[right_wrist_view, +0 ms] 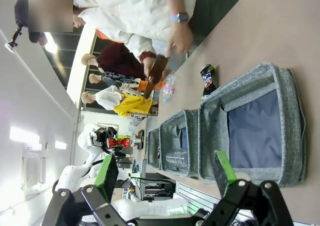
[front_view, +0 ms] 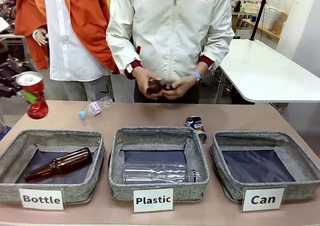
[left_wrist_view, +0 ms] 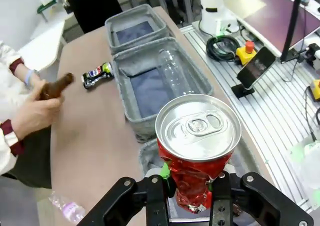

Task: Sort the can waste into the basket.
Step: Pick up the can waste from the table and place it in the right Fabric basket.

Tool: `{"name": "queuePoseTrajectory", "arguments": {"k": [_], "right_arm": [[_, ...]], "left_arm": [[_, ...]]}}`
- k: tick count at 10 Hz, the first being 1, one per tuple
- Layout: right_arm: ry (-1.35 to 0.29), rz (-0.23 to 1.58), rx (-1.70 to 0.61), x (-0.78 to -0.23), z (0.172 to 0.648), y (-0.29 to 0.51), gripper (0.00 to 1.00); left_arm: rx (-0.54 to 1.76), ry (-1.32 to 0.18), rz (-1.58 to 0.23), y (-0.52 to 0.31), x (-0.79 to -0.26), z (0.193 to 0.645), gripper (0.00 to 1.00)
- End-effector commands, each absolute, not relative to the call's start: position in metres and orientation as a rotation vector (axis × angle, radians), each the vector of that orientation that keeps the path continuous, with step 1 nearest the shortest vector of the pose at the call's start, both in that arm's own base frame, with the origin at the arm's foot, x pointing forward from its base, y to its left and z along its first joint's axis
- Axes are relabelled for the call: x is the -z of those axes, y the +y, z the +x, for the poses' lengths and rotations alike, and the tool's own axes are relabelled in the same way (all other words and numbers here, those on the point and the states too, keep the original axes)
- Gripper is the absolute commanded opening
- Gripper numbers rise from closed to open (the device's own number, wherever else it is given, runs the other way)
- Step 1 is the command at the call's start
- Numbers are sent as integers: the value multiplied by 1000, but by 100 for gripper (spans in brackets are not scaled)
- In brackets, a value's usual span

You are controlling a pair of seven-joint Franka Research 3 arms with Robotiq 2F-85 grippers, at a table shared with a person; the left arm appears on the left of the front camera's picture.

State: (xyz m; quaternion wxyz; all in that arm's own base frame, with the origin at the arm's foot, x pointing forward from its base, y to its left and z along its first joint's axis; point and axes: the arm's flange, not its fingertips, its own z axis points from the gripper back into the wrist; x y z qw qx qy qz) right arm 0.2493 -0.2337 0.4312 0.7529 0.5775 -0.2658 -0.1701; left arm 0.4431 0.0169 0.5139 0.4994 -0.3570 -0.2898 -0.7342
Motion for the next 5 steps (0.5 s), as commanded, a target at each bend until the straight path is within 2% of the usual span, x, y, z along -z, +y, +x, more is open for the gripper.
{"name": "queuePoseTrajectory", "arguments": {"k": [1, 3, 4, 5], "right_arm": [[-619, 1277, 354, -432, 251, -234, 100], [-619, 1277, 354, -432, 251, -234, 100], [-619, 1277, 354, -432, 251, -234, 100], [-619, 1277, 354, -432, 251, -234, 100]], "left_arm": [[1692, -728, -877, 17, -518, 457, 27], [1633, -718, -828, 66, -526, 445, 27], [1633, -665, -779, 125, -541, 422, 27], [1572, -680, -728, 183, -554, 395, 27]]}}
